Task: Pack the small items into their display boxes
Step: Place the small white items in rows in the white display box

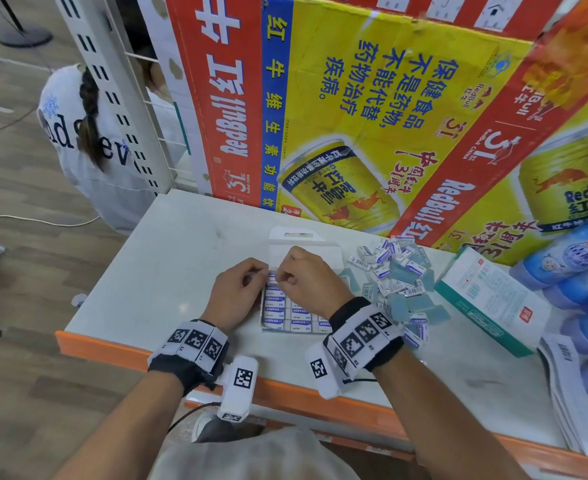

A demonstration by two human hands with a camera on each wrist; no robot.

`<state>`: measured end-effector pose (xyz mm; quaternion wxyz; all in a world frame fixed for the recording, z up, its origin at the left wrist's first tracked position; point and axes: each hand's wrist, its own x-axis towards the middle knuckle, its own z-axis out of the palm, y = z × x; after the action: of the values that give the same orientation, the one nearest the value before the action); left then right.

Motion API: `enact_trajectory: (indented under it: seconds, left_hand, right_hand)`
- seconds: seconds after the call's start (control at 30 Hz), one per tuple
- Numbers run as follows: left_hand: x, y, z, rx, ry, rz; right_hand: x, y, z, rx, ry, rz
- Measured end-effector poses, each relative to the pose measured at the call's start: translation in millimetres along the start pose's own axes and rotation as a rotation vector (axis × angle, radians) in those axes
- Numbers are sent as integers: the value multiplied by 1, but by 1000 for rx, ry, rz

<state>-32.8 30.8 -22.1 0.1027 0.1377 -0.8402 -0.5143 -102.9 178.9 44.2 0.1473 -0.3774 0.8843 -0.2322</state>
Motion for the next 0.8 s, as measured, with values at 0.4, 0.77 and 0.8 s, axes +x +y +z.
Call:
enact_trajectory:
  seconds: [0.4, 0.77, 0.8]
  left_hand:
    - [0, 0, 1, -80, -22, -31]
    - [0, -3, 1, -46, -22, -52]
    - [0, -3, 1, -45, -21, -50]
  right_hand:
    - [-21, 90, -48, -123, 133, 282]
    - [-30, 97, -50, 118, 239, 259]
    - [-32, 95, -51, 167, 257, 252]
